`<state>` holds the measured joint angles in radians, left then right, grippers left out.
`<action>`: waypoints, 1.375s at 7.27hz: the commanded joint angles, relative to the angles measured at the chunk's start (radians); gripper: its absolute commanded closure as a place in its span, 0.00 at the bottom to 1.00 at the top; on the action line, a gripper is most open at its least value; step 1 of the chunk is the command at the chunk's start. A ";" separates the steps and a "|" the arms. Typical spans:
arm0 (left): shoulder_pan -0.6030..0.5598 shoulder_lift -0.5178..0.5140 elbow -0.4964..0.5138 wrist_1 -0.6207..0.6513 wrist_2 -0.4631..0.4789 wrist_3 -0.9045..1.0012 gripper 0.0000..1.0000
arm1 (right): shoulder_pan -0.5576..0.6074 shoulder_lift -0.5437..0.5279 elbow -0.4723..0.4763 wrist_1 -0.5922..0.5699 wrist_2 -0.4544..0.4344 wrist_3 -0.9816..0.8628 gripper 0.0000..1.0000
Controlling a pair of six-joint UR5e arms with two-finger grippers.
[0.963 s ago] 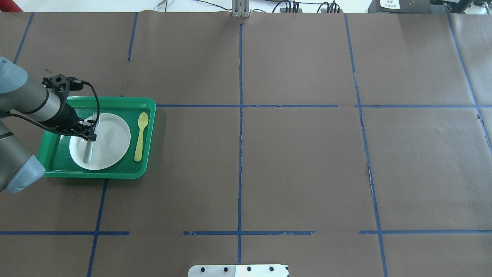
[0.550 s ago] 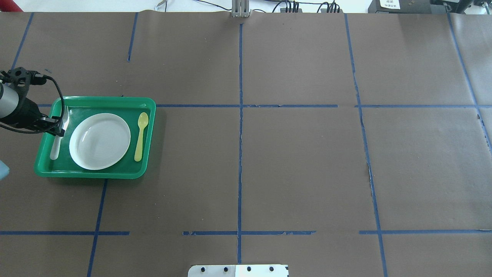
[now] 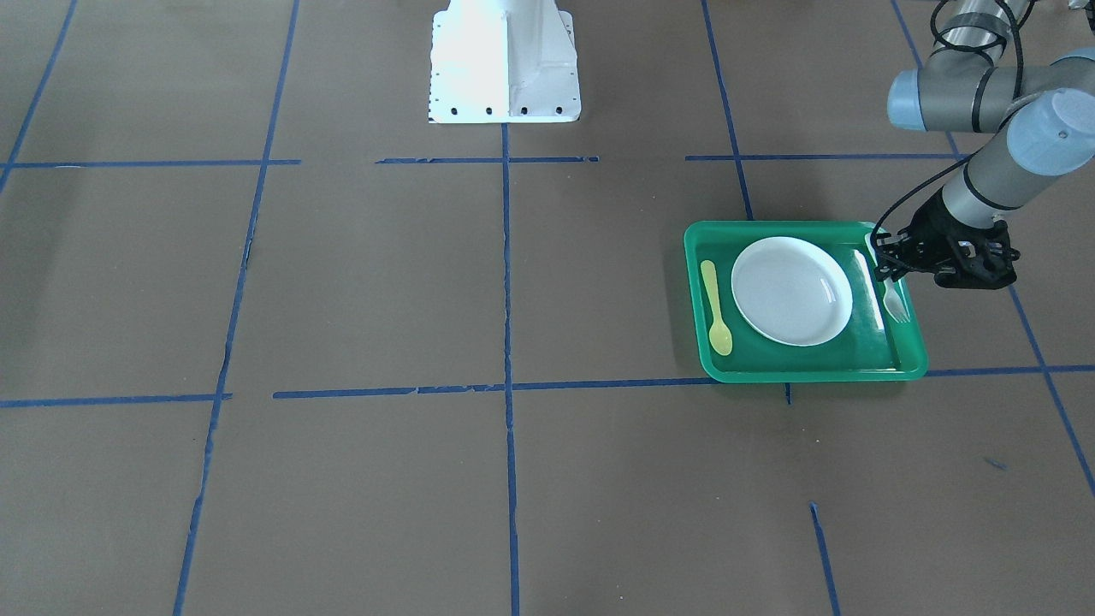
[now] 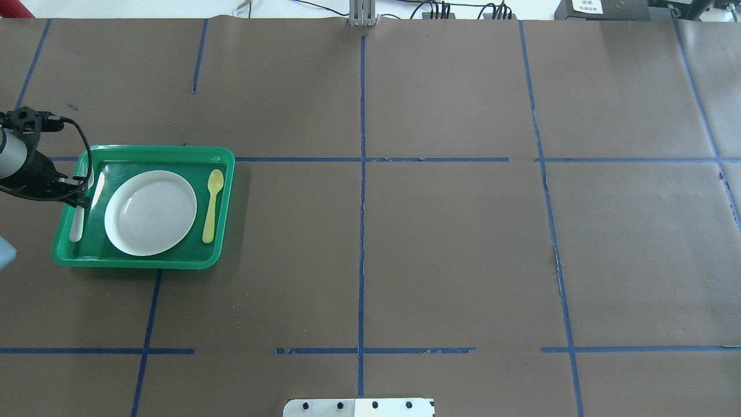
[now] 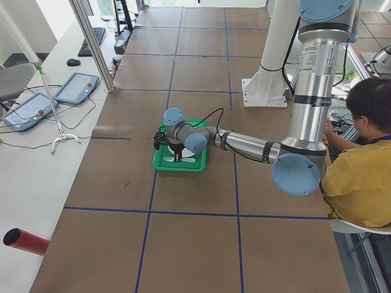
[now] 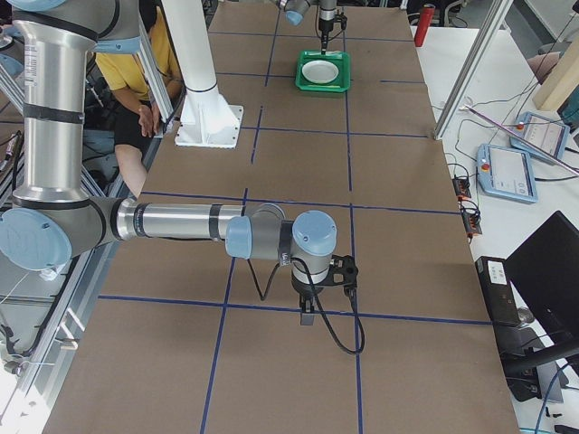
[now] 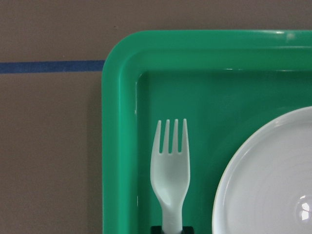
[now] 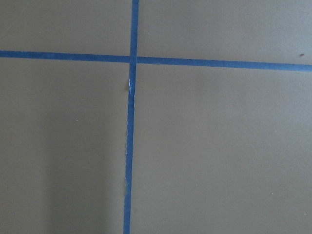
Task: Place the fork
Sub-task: 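Carry the fork off the plate and lower it onto the tray beside the plate, then open the left gripper and lift it away from the fork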
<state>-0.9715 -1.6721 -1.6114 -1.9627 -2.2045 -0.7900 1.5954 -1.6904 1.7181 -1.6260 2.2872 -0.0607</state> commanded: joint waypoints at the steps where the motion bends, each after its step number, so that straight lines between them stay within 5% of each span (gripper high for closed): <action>1: 0.001 -0.032 0.063 -0.043 0.000 -0.008 1.00 | 0.000 0.000 0.000 0.000 0.000 -0.001 0.00; 2: 0.001 -0.026 0.099 -0.100 0.000 -0.008 0.95 | 0.000 0.000 0.000 0.000 0.000 0.001 0.00; 3: 0.001 -0.018 0.113 -0.137 0.000 -0.006 0.73 | 0.000 0.000 0.000 0.000 0.000 -0.001 0.00; 4: -0.001 -0.017 0.101 -0.139 0.000 0.001 0.37 | 0.000 0.000 0.000 0.000 0.000 -0.001 0.00; 5: -0.009 -0.017 0.073 -0.137 -0.004 0.003 0.28 | 0.000 0.000 0.002 0.000 0.000 -0.001 0.00; 8: -0.114 0.039 -0.028 -0.124 -0.010 0.068 0.29 | 0.000 0.000 0.000 0.000 0.000 -0.001 0.00; 10: -0.215 0.119 -0.019 -0.122 -0.011 0.325 0.27 | 0.000 0.000 0.000 0.000 0.000 0.001 0.00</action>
<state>-1.1227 -1.6034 -1.6302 -2.0855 -2.2146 -0.6120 1.5954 -1.6905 1.7181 -1.6260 2.2871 -0.0610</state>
